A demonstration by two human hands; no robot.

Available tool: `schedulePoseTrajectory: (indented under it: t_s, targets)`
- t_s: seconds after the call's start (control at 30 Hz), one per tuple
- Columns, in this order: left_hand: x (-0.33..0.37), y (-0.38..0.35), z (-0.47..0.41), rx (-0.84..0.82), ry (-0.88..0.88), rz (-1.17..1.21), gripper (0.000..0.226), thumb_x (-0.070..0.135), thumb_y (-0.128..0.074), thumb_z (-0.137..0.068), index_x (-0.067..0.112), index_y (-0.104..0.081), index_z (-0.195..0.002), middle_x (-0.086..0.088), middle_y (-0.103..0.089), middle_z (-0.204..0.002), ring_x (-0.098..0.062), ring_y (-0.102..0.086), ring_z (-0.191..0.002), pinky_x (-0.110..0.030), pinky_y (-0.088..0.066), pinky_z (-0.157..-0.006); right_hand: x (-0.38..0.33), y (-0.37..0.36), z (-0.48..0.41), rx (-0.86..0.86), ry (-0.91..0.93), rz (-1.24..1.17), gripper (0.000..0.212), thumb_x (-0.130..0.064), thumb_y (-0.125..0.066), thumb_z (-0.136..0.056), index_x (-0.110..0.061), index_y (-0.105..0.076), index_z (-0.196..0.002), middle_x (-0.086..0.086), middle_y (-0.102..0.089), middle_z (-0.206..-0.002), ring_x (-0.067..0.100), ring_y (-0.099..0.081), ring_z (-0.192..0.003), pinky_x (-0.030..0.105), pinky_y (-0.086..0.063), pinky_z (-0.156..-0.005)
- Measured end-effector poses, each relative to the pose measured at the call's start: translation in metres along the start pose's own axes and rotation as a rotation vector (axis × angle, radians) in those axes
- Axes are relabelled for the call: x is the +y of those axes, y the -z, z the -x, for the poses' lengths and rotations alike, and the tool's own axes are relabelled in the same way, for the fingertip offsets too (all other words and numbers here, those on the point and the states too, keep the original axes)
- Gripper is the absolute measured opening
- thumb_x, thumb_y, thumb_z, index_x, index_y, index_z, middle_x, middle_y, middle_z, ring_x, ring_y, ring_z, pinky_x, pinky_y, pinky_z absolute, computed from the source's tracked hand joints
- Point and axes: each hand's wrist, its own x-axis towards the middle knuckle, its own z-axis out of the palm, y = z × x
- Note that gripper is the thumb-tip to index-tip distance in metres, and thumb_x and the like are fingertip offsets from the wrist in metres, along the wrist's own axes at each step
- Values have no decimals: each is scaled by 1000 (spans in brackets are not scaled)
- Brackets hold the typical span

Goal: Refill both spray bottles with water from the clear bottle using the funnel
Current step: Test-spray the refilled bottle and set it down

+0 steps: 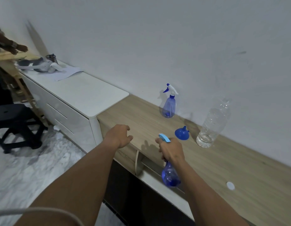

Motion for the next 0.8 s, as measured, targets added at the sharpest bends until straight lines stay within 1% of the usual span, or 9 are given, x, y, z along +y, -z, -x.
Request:
schedulePoseTrajectory:
  t_s: [0.13,0.23,0.3,0.4,0.5,0.57,0.67,0.73,0.8]
  targets:
    - [6,3,8,12,0,30,56,45,-58,-94,19,-50,-143,-4,-54,-144,-23,-51,-130,-40,-46,-105,-9,3,-1,7,63,-16,26,-43,-54,-91,-19,-48,-100,11,-71,-88,23,-63,-58,33,-51,-51]
    - [12,3,9,-7,-12,106,56,43,-61,-92,21,-50,-143,-3,-54,-143,-22,-55,-126,-39,-46,-104,-24,5,-7,15,126,-26,21,-36,-54,-95,-16,-49,-101,7,-70,-87,23,-71,-67,44,-59,-66]
    - [17,0,4,-32,-29,173,55,36,-66,-90,22,-52,-142,-2,-56,-141,-21,-58,-121,-37,-48,-103,-34,7,-14,24,190,-25,18,-28,-59,-93,-10,-55,-96,6,-70,-81,19,-69,-68,44,-58,-70]
    - [27,-5,-10,-72,-66,271,59,23,-73,-85,24,-53,-141,-2,-58,-139,-19,-59,-120,-32,-49,-100,-49,7,-31,38,251,5,12,-22,-67,-93,-11,-64,-90,1,-65,-76,12,-60,-65,32,-52,-64]
    - [33,-7,-35,-129,-97,366,66,20,-77,-81,24,-52,-142,0,-56,-141,-20,-58,-122,-36,-50,-103,-61,2,-55,61,283,-17,10,-22,-69,-94,-14,-67,-88,-5,-62,-72,4,-57,-59,18,-45,-56]
    - [31,-5,-59,-154,-110,404,73,25,-82,-77,24,-51,-143,0,-55,-142,-20,-59,-121,-40,-51,-103,-72,-4,-72,59,303,-53,3,-15,-69,-93,-16,-72,-94,-4,-66,-77,-4,-59,-58,10,-43,-53]
    - [21,0,-97,-157,-138,448,85,29,-87,-68,26,-49,-144,0,-54,-144,-20,-59,-120,-41,-53,-100,-92,-16,-100,73,321,-67,17,-4,-67,-91,-14,-73,-103,0,-71,-90,-12,-61,-64,5,-45,-59]
    - [12,2,-128,-159,-153,476,84,25,-88,-69,25,-50,-144,-1,-54,-144,-21,-57,-125,-36,-51,-101,-104,-26,-126,110,301,-88,15,-3,-67,-92,-13,-69,-102,0,-70,-91,-12,-61,-64,5,-45,-59]
    - [4,2,-162,-187,-178,482,78,19,-87,-73,20,-52,-142,-1,-54,-143,-17,-55,-125,-22,-46,-95,-113,-38,-156,163,264,-109,12,-3,-67,-93,-12,-62,-100,-3,-67,-86,-10,-62,-62,6,-45,-57]
